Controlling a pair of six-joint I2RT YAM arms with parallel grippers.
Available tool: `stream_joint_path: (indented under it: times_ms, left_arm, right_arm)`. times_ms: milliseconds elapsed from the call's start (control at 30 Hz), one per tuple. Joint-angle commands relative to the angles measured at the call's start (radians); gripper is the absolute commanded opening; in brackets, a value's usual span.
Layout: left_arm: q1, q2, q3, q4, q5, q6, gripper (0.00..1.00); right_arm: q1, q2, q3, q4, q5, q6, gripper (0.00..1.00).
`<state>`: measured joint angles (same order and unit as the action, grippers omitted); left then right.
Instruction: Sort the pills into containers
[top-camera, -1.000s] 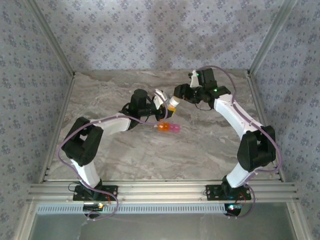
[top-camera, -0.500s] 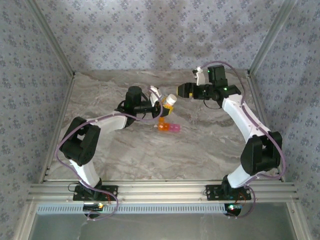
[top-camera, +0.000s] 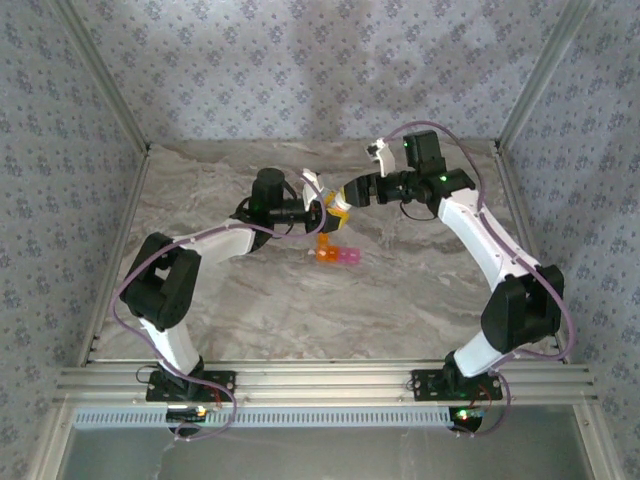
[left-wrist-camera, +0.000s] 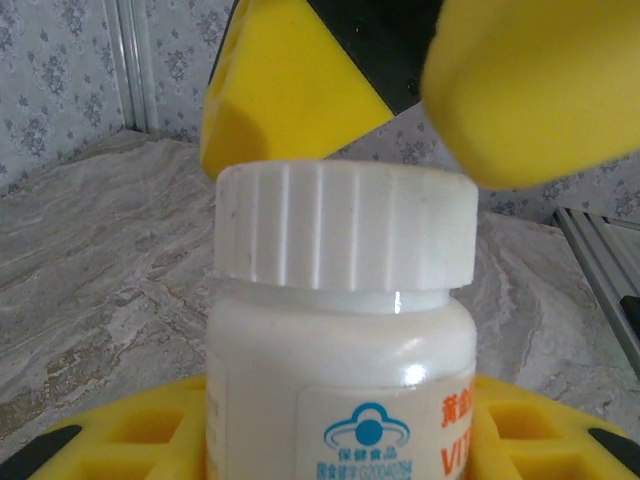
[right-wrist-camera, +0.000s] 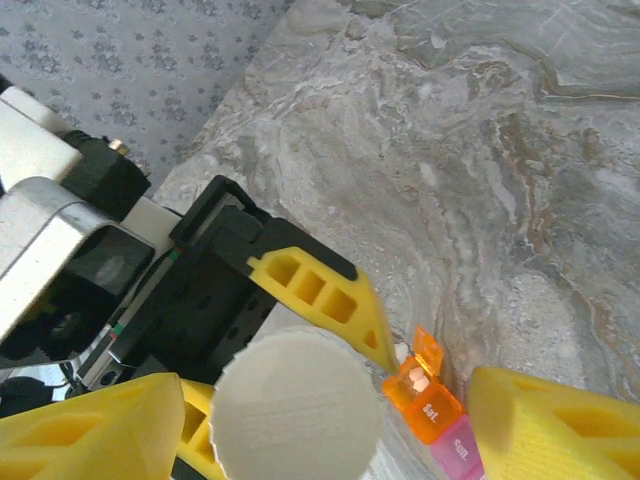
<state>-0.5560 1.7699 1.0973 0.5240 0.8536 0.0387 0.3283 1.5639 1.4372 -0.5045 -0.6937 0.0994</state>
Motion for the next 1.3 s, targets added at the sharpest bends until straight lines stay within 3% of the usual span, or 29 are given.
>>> stream_joint_path:
  times_ms: [0,167,633,700,1067,1267]
  left_arm:
    - [0.007,0.003,0.029,0.013,0.037,-0.010,0.00]
    - [0.007,0.002,0.029,0.014,0.037,-0.011,0.00]
    - [0.003,-0.004,0.045,0.011,0.034,-0.019,0.00]
    - [-0.002,-0.009,0.044,0.010,0.023,-0.014,0.00]
    - [-0.037,-0.043,-0.007,0.034,-0.134,0.044,0.00]
    - [-0.058,-0.043,-0.033,0.078,-0.213,0.041,0.00]
  right_arm:
    - [0.013,0.010,0.036,-0.039,-0.021,-0.032,0.75]
    - [0.015,0.011,0.037,-0.036,-0.031,-0.024,0.70]
    - [0.038,0.035,0.031,-0.041,0.001,0.014,0.42]
    - [0.048,0.037,0.011,-0.013,0.038,0.064,0.37]
    - [0.109,0.041,-0.130,0.161,0.235,0.456,0.32]
    - [0.146,0.031,-0.148,0.194,0.287,0.522,0.32]
